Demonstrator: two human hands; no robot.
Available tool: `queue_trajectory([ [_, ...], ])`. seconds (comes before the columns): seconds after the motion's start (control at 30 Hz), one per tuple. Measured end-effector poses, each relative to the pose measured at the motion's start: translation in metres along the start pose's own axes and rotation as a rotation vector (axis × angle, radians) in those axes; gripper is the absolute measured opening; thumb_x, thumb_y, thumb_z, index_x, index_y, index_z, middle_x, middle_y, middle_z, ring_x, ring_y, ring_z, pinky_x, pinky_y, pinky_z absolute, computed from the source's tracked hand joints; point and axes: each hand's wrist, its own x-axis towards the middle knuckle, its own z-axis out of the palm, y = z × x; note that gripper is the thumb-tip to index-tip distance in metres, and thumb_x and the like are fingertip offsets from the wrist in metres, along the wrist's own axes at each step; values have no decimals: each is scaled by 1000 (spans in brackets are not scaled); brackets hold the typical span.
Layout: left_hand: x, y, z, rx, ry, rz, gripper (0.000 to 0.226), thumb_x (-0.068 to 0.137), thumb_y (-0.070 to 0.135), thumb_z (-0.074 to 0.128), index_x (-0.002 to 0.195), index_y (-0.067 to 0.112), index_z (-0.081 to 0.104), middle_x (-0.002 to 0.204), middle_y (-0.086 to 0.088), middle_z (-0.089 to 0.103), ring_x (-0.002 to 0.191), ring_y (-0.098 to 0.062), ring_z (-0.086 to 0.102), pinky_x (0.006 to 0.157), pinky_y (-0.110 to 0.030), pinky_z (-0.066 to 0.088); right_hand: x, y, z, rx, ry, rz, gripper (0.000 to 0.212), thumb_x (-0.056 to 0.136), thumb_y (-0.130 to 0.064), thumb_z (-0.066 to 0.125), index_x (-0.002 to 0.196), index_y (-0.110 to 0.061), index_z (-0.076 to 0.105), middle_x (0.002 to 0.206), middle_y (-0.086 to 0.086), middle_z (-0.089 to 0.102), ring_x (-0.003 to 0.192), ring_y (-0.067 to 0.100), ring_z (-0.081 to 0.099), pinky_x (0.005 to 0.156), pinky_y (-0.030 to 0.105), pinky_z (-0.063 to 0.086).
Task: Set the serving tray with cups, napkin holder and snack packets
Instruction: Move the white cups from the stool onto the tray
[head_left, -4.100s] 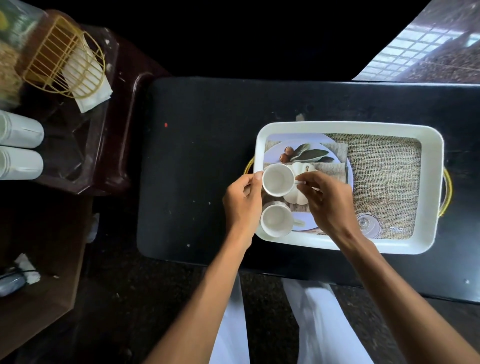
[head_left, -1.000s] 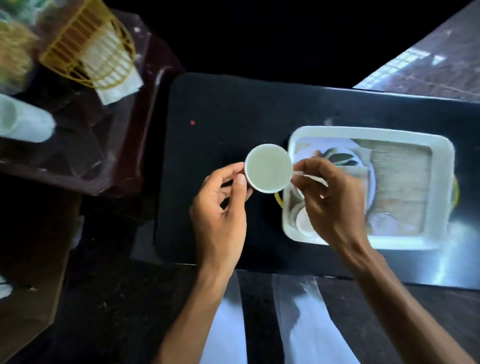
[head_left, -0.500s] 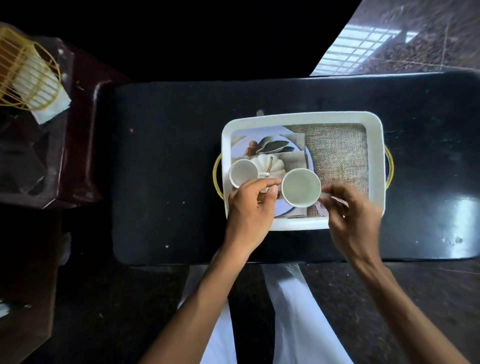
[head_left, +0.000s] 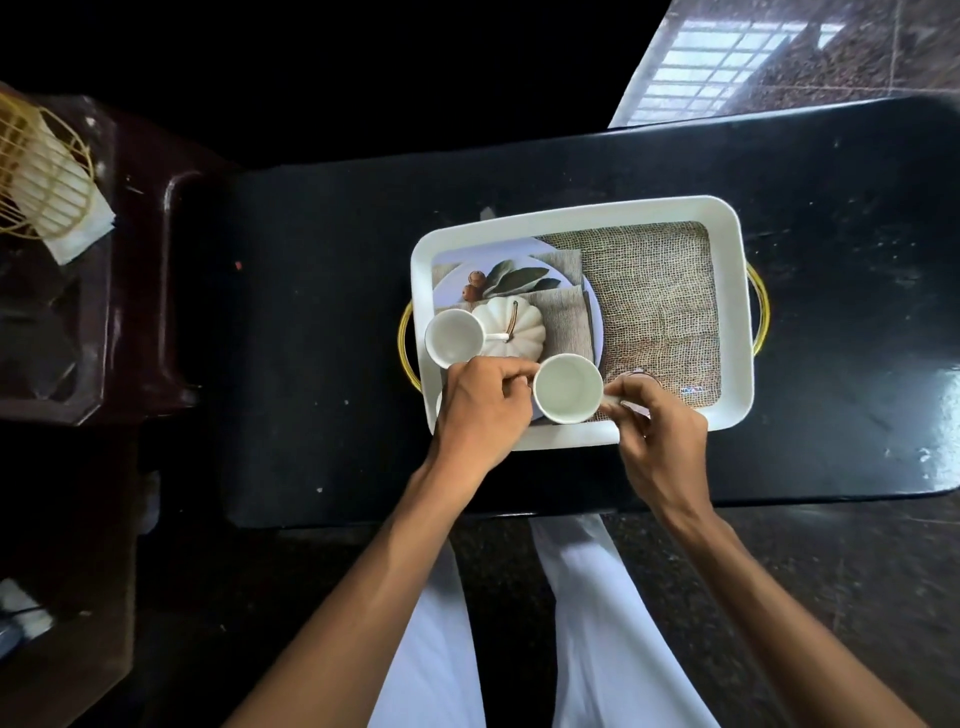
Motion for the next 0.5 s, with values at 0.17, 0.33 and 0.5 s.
queue_trajectory([
  [0.17, 2, 0, 0, 41, -22, -16, 34, 91, 1, 51, 103, 12, 81, 102, -4, 82, 104, -19, 75, 97, -34, 58, 2, 2, 2, 8, -31, -7, 10, 86, -1, 73, 95, -4, 71, 88, 1, 69, 81, 3, 63, 74, 1, 45],
  [0.33, 5, -4, 1, 91, -35, -18, 33, 91, 1, 51, 100, 12, 81, 99, -5, 82, 98, -20, 76, 92, -34, 60, 1, 5, 6, -4, -69, 18, 10, 86, -3, 73, 96, -5, 71, 85, -9, 67, 83, -4, 63, 76, 3, 47],
  [0.5, 8, -7, -1, 94, -62, -34, 32, 92, 2, 50, 99, 11, 80, 99, -6, 81, 99, -21, 75, 94, -39, 59, 1, 3, 8, -9, -76, 26, 9, 87, -6, 72, 96, -8, 71, 86, -6, 70, 82, 3, 66, 76, 8, 51],
])
